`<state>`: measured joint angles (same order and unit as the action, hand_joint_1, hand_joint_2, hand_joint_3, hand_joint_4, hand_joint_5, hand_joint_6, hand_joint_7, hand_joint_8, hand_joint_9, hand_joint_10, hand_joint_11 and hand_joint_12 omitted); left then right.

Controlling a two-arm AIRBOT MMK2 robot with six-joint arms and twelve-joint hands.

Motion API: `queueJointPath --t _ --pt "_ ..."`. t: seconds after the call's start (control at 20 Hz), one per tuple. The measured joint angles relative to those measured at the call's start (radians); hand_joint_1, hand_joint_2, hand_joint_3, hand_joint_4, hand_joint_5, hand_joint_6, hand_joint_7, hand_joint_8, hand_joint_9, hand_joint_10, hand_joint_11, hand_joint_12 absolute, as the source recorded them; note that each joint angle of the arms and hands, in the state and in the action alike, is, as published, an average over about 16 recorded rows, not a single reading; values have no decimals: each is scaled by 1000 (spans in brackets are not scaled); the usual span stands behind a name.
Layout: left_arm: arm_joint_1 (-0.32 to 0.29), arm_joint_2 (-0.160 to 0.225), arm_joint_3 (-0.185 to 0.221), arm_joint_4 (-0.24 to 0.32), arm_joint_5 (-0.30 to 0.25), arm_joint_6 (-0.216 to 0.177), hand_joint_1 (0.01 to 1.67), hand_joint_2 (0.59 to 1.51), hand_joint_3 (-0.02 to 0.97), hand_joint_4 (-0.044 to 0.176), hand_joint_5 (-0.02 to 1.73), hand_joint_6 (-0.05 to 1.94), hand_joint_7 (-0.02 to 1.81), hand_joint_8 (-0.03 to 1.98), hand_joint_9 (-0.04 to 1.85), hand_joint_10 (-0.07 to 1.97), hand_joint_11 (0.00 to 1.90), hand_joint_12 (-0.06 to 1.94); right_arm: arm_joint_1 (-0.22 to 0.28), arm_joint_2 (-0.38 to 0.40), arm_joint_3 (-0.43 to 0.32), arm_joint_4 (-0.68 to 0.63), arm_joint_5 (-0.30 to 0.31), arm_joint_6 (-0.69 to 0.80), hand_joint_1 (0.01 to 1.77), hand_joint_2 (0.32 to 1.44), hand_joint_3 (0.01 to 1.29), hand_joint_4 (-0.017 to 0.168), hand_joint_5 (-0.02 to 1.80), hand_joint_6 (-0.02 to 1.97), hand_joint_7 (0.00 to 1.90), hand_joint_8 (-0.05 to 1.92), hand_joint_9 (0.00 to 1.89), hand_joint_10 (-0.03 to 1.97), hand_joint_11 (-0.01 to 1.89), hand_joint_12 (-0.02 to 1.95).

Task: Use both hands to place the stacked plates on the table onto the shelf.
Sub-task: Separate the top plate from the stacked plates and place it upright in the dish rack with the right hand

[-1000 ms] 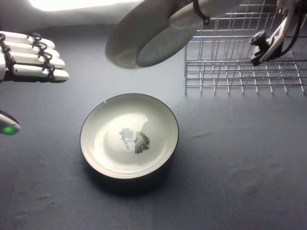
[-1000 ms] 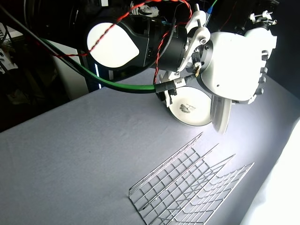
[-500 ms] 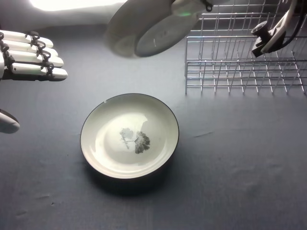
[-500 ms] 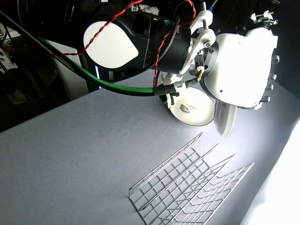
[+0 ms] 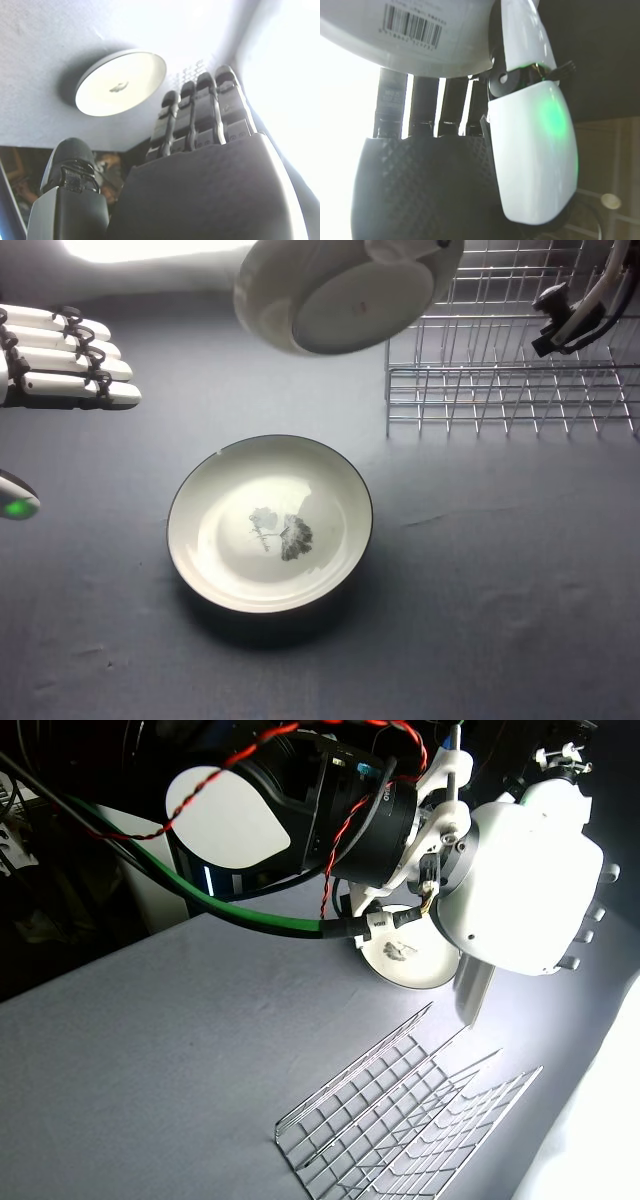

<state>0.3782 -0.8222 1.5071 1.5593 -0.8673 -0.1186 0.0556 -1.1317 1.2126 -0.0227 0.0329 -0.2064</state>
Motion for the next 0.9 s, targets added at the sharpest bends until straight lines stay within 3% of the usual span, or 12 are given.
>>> queueJointPath --t 0.35,0.9 --pt "0 0 3 -1 -1 1 15 1177 20 3 13 6 19 2 15 8 14 -4 19 -5 30 31 -38 1 1336 976 11 -8 1033 715 1181 656 1115 779 827 1440" --pt "10 1 3 -8 -1 1 15 1165 20 3 14 6 17 1 19 8 14 -3 31 19 54 21 -39 -1 1327 976 11 -10 1054 664 1187 655 1109 812 837 1442"
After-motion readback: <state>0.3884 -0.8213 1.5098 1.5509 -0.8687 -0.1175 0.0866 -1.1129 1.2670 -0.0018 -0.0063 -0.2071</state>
